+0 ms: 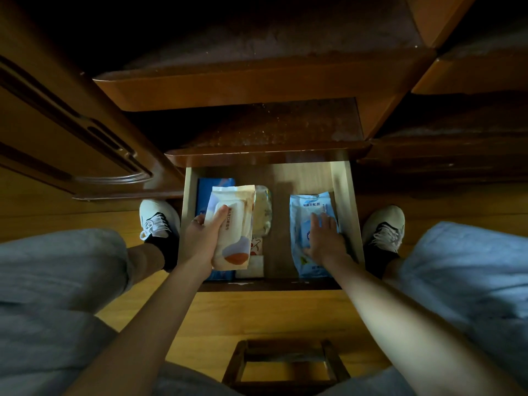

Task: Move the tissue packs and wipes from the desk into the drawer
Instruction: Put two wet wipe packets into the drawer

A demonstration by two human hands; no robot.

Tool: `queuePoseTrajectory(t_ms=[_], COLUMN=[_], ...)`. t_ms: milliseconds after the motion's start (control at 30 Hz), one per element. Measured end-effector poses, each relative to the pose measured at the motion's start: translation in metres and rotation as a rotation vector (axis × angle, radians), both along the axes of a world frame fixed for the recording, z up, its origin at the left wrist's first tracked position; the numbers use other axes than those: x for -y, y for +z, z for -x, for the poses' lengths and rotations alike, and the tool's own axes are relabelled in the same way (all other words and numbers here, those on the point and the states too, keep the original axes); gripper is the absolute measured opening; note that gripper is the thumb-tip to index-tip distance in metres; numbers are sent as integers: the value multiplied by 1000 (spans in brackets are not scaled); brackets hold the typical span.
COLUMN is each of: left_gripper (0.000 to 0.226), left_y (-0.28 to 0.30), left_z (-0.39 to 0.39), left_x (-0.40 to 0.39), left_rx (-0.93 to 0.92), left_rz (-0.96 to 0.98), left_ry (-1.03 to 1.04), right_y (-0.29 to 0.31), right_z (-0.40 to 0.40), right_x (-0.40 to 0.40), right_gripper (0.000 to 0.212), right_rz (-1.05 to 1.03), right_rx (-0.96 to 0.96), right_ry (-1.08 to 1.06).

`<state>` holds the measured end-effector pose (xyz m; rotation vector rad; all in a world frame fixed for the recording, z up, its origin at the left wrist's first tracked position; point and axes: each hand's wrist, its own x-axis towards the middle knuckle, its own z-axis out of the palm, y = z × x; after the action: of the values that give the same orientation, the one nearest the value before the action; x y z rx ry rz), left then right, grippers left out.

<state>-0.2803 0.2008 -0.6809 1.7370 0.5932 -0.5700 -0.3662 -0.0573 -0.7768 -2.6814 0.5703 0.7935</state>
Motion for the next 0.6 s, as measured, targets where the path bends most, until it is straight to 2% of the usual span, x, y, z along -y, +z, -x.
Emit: queuePoseTrajectory(t_ms=[100, 233, 300, 367, 433, 500, 600], left_gripper=[39, 35, 35, 26, 14, 13, 6], left_y=[-1, 2, 3, 1, -5, -17, -40], left_z=[1, 3, 5, 5, 3, 3, 6], left_x=[1, 6, 14, 28, 48, 73, 113], left_rx=[51, 63, 72, 60, 19, -49, -85], left_rz=[-65, -59, -33, 7, 9, 14, 33], left_ry=[-15, -48, -98, -163, -278, -373, -472], right_y=[1, 0, 5, 14, 27, 45, 63], right_z=[0, 6, 2, -5, -11, -11, 0], right_x=[-9, -11, -9, -5, 5, 20, 45], right_gripper=[118, 112, 104, 85, 57, 32, 15], right_rz=[53, 59, 44, 8, -21, 26, 97], right_rx=[-16, 12, -4, 37, 214, 451, 692], right_ry=[-77, -105, -120, -164, -213, -214, -238])
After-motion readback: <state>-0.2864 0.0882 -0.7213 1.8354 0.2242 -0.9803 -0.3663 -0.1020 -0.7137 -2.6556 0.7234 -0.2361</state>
